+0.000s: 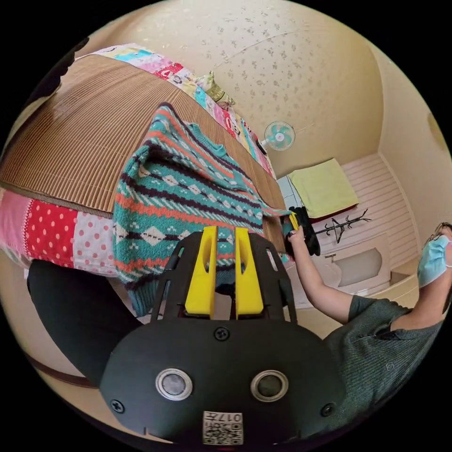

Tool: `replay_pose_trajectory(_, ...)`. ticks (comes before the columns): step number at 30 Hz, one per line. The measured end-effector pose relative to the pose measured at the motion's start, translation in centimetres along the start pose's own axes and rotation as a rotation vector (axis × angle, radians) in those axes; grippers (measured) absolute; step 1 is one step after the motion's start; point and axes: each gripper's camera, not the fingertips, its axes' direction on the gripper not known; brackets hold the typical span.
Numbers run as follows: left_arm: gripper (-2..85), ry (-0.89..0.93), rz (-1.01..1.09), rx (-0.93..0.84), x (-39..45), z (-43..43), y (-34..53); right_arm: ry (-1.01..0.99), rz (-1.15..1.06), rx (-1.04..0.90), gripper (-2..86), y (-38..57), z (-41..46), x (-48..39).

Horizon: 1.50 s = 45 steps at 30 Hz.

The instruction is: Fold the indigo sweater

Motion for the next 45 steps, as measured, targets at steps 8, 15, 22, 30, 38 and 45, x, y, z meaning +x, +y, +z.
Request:
replay_pose_trajectory(8, 8.7, -0.087, 0.068, -0.046, 5.0, -1.0, -2.6, -0.367, -0.741, -0.726, 15.6, 17.5, 25.7, -26.8)
replay_pose_trajectory(15, 12.0, -0.259, 0.014, -0.133, 5.1, -0.1, -2.8, -0.233, -0.435, -0.756, 13.3, 27.2, 29.5, -17.7)
replay_pose_trajectory(22, 4.9, -0.503, 0.143, -0.118, 5.9, 3.2, -6.1, 0.247, -0.392, -0.605, 6.5, 33.1, 20.8, -12.0)
replay_pose_trajectory(30, -0.9, -0.753, 0.093, -0.325, 7.0, 14.8, -16.8, 0.649, -0.513, -0.841, 0.7, 37.8, 28.6, -11.1)
replay_pose_trajectory(38, -0.8, -0.616, 0.064, -0.297, 6.3, 13.4, -27.7, 0.626, -0.355, -0.917, 0.6, 29.4, 37.8, -9.6)
replay_pose_trajectory(45, 9.2, -0.488, -0.014, -0.143, 6.0, -2.6, -18.0, 0.546, -0.448, -0.685, 3.4, 29.7, 23.5, -13.7)
